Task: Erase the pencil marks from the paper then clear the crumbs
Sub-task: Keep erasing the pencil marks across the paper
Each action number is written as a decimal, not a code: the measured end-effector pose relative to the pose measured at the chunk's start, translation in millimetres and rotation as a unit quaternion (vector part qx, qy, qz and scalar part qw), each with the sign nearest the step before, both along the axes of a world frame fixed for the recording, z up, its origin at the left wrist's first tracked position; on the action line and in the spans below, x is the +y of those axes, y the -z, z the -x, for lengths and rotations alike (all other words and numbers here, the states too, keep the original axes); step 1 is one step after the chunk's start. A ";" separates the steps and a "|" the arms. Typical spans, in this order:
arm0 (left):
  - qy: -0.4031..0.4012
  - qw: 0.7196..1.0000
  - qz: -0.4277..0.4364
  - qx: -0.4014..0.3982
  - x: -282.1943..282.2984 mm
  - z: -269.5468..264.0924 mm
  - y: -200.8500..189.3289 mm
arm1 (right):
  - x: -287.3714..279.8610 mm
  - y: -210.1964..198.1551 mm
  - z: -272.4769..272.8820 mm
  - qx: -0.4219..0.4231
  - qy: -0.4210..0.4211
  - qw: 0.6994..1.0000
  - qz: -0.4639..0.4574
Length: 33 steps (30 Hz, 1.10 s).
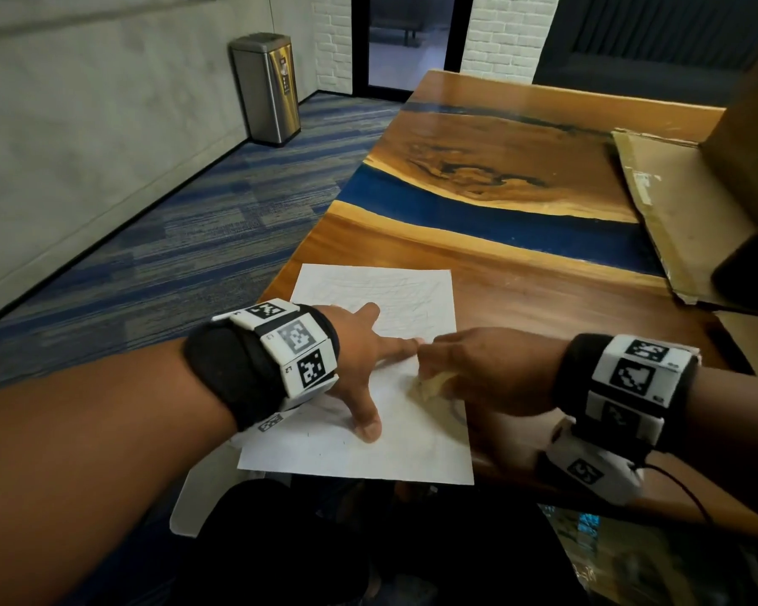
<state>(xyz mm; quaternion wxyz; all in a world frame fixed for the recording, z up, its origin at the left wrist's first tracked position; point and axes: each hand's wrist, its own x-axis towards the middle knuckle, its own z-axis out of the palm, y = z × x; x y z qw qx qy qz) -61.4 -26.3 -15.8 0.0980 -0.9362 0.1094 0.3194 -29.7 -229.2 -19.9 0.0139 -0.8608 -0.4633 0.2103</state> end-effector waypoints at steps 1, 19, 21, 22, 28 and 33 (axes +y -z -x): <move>0.002 1.000 -0.001 0.000 -0.9 -0.3 -0.2 | -2.4 0.8 -7.9 -0.016 0.040 0.999 0.001; -0.020 0.999 0.012 -0.027 -9.1 3.8 3.6 | -12.4 1.1 -19.7 -0.079 0.103 0.991 -0.009; -0.020 0.999 0.010 -0.027 -9.0 3.9 1.8 | -12.0 1.9 -12.9 -0.070 0.080 0.994 -0.011; -0.021 0.999 0.012 -0.025 -8.7 3.9 0.8 | -9.4 1.5 -5.3 -0.045 0.046 0.998 -0.008; -0.020 1.000 0.005 -0.018 -11.3 3.4 0.2 | -11.6 2.2 -20.6 -0.076 0.114 0.990 0.014; -0.015 0.999 0.015 -0.033 -5.7 5.5 3.5 | -1.0 -8.4 -9.9 0.138 0.280 0.931 -0.190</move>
